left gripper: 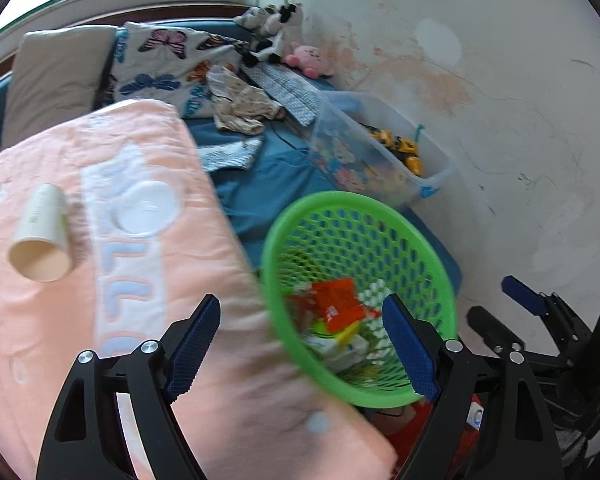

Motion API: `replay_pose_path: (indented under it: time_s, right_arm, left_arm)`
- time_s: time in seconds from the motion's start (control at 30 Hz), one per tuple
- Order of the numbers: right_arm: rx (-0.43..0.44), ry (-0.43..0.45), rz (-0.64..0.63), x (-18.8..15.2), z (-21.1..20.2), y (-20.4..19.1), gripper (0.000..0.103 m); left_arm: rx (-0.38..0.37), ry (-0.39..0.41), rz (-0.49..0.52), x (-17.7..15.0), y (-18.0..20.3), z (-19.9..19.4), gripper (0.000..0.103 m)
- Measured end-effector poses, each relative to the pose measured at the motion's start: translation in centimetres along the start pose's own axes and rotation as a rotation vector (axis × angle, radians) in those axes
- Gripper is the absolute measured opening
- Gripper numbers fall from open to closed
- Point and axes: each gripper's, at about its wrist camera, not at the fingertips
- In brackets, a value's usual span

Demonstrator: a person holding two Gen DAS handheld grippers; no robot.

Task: Collect trash
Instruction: 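Move both tools back over the bed toward the white paper cup, then grasp the white paper cup with the left tool while the right approaches the clear lid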

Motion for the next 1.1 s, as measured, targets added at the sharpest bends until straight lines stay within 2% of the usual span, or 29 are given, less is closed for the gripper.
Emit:
replay_pose_path:
  time_s: [0.23,0.5,0.6,0.7,0.87,1.1]
  right_arm:
    - [0.051,-0.006,-0.019,1.0,0.6,-2.1,0.079]
    - [0.132,-0.006,-0.040,2.9,1.1,-5.1,0.080]
    - [0.158,-0.005,-0.050,4.0,1.6,-6.4,0.080]
    - [0.181,-0.004,-0.057,5.1,2.2,-7.5,0.080]
    - [0.223,-0.011,-0.061,6.7,3.5,-9.1,0.080]
    - [0.258,-0.016,-0.090,8.4,5.6,-11.3,0.082]
  left_arm:
    - [0.149,0.053,-0.038,0.9,-4.6,-2.8,0.080]
    - [0.346,0.114,-0.157,3.3,-12.3,-5.8,0.080]
    - [0.386,0.110,-0.180,4.3,-14.6,-6.0,0.080]
    - [0.406,0.101,-0.205,5.1,-16.7,-5.8,0.080]
    - [0.398,0.053,-0.252,5.9,-20.0,-4.5,0.082]
    - [0.373,-0.009,-0.309,5.9,-22.4,-1.9,0.085]
Point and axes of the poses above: each gripper's, at about its wrist camera, not at the fingertips, and z roughly the way its jaws point, y to its right, x to its top, and after that the axes turned 8 degrees about -x, right-handed
